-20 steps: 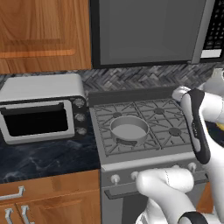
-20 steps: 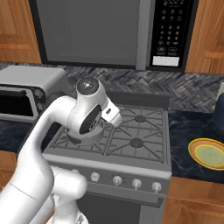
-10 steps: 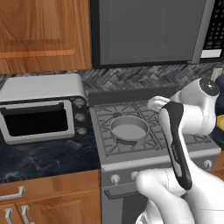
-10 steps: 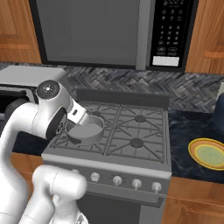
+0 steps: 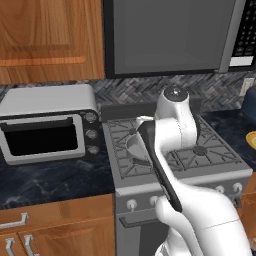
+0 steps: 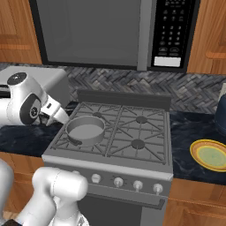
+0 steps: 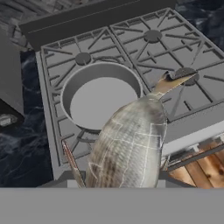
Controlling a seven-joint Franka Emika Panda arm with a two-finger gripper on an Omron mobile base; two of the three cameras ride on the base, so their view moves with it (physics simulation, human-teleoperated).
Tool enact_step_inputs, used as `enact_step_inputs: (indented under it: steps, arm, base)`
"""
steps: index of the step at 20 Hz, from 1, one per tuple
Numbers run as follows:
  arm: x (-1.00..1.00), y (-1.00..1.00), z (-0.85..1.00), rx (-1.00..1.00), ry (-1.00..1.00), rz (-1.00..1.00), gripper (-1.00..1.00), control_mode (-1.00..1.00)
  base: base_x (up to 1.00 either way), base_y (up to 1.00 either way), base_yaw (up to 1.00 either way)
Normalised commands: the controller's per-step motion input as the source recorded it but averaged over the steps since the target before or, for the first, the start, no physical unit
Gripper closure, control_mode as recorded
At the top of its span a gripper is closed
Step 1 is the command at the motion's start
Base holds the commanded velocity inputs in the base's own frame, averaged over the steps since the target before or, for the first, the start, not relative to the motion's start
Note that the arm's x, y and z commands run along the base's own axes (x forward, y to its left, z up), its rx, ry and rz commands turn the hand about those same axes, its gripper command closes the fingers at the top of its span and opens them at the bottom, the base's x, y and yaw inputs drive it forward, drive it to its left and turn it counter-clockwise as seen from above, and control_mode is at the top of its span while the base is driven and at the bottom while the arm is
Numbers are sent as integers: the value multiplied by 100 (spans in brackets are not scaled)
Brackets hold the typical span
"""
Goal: Retrieve the frozen meat and place it in the pot on a burner. Then turn the burner on.
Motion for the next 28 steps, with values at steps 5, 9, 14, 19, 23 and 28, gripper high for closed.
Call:
enact_step_inputs:
  steps: [5, 9, 14, 19, 23, 28]
  arm:
    - [1, 3, 0, -2, 3, -2, 100, -100]
    - [1, -21, -1, 0, 0, 6, 100, -100]
    - [0, -39, -25, 2, -4, 10, 100, -100]
    - [1, -25, -25, 14, -2, 5, 100, -100]
    - [18, 0, -17, 18, 0, 0, 100, -100]
    - [41, 0, -15, 4, 0, 0, 100, -100]
  base:
    - [0, 0, 0]
    - [0, 0, 0]
    - [0, 0, 0]
    - [0, 0, 0]
    - [0, 0, 0]
    - [0, 0, 0]
